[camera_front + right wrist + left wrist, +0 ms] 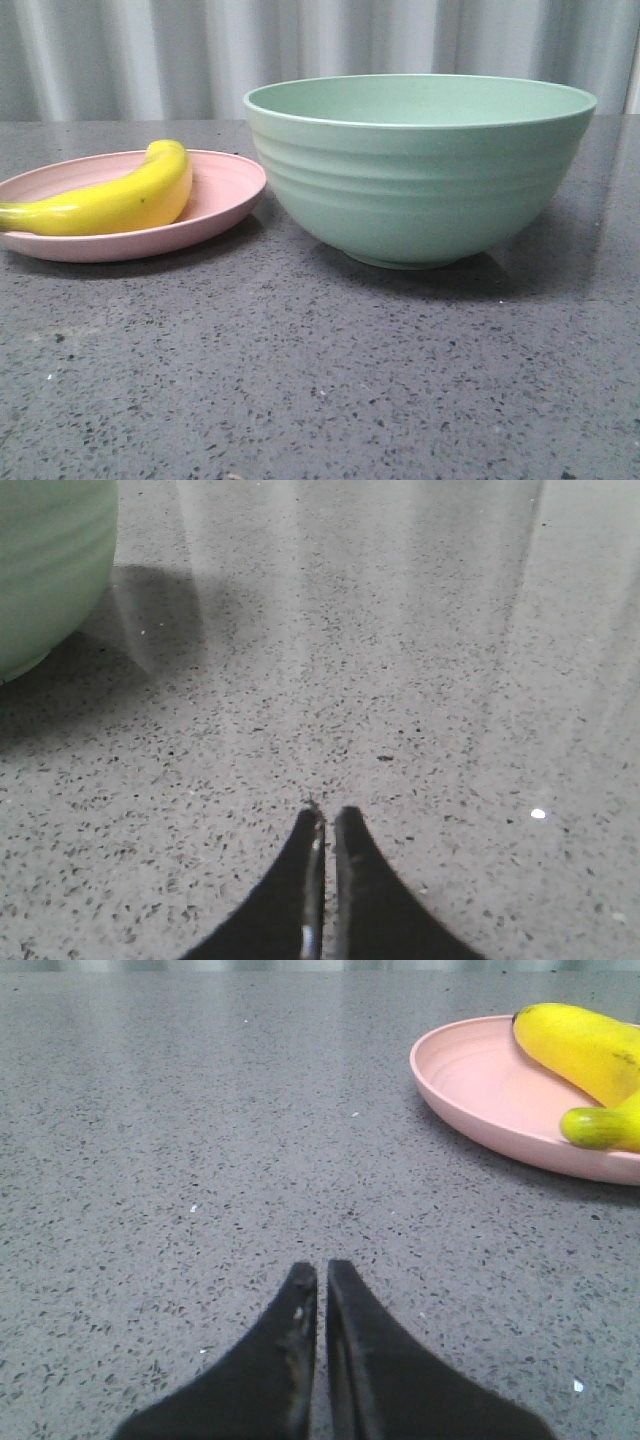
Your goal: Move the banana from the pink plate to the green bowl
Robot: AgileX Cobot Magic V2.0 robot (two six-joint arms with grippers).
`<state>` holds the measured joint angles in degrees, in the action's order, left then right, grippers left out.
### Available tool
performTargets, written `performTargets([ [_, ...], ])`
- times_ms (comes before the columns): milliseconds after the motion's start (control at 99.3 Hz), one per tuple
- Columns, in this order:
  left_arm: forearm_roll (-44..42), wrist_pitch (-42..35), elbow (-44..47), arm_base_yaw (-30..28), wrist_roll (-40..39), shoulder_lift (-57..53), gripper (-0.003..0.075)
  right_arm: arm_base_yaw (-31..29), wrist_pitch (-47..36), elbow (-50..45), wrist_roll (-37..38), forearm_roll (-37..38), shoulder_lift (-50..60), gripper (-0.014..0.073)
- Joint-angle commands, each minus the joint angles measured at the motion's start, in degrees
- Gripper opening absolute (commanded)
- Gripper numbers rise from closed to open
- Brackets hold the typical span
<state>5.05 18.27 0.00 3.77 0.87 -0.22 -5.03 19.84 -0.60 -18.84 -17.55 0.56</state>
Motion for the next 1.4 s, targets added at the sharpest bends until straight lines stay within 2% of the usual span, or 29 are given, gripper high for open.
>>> performTargets([
  [0,0.19,-3.43,0.56,-0.1,-0.09,-1.3,-0.002,-0.22,-1.28,-1.13,-0.63,0.4,1.35,-0.0071],
  [594,0.19,-4.22,0.56,-0.1,-0.09,-1.3,-0.002,-0.22,-1.62,-1.13,-0.63,0.4,1.35,-0.0071],
  [876,0.19,-11.15,0.56,-0.1,-0.09,-1.3,-0.002,-0.22,-6.3,-1.13,-0.63,0.4,1.35,-0.0071],
  [1390,0.99,-14.07,0.56,-0.1,-0.09,-1.3,-0.002,-0.22,-12.34,-1.13,-0.63,2.56,1.35,-0.0071],
])
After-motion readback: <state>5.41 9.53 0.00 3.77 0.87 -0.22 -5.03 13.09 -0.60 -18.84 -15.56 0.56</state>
